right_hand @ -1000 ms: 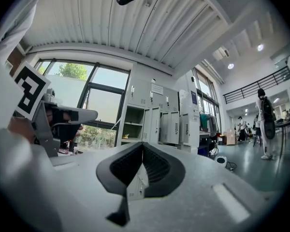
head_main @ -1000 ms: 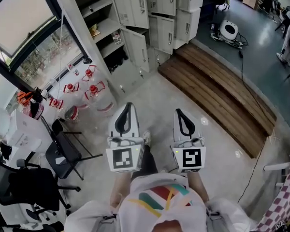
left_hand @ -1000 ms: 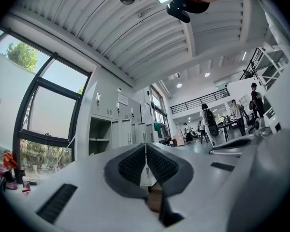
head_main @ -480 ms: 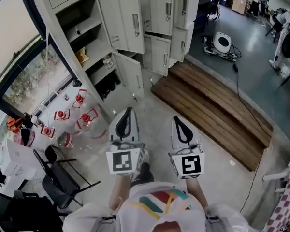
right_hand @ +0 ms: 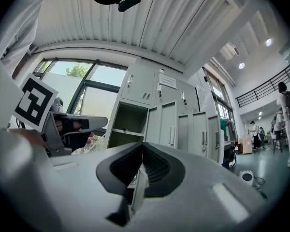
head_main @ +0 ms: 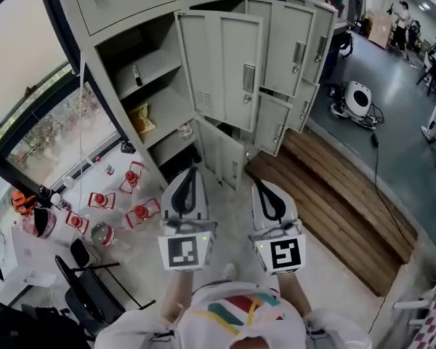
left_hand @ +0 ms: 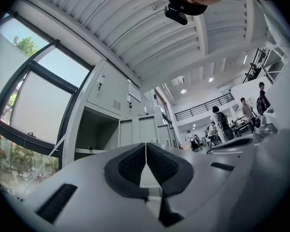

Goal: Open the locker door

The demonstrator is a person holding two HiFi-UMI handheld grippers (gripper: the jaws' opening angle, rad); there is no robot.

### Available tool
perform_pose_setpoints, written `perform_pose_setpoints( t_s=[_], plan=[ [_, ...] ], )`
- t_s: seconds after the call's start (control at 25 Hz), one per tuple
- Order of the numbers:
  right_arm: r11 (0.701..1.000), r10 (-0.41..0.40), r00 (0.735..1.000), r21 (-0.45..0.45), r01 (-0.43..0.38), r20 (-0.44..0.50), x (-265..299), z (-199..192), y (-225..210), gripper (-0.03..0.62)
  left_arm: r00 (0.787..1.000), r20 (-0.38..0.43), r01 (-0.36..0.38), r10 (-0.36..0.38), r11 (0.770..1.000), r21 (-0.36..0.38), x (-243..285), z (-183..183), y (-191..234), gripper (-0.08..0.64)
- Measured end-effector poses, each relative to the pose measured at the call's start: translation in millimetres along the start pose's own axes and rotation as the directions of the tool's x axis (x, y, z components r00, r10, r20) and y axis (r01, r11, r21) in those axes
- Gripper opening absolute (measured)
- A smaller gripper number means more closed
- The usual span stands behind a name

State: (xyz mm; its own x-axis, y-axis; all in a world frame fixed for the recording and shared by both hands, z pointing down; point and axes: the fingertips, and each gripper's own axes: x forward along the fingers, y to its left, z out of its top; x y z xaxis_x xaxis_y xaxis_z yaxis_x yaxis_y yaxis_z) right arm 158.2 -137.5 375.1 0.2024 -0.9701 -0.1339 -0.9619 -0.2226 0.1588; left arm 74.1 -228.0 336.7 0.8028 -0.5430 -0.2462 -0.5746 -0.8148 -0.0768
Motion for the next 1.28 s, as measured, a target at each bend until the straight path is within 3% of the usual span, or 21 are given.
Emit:
perform_pose_setpoints(
  t_s=[0.2,0.48,0.96,1.12,1.28],
  plan=[
    [0.999,0.051,0.998,-0.011,-0.051,0.031,53,7,-2,0.006,0.999,-0.014,-0.052,0.051,0.998,-0.019,34,-5,30,0.017],
    [0.993,0.116,0.991,0.03,-0.118,0.066,92,7,-26,0.005,0.988,-0.036,-0.152,0.15,0.987,-0.058,61,-16,38,0.017],
    [0.968,0.246,0.962,0.02,-0.25,0.115,134,16,-49,0.005,0.961,-0.012,-0.276,0.276,0.961,0.017,87,-4,52,0.017],
    [0.939,0.335,0.924,0.012,-0.343,0.182,156,49,-33,0.006,0.937,-0.009,-0.348,0.348,0.937,0.03,83,11,77,0.017],
    [0.878,0.458,0.846,0.011,-0.479,0.273,186,106,-11,0.006,0.924,0.003,-0.382,0.382,0.924,0.014,84,30,107,0.017]
  ],
)
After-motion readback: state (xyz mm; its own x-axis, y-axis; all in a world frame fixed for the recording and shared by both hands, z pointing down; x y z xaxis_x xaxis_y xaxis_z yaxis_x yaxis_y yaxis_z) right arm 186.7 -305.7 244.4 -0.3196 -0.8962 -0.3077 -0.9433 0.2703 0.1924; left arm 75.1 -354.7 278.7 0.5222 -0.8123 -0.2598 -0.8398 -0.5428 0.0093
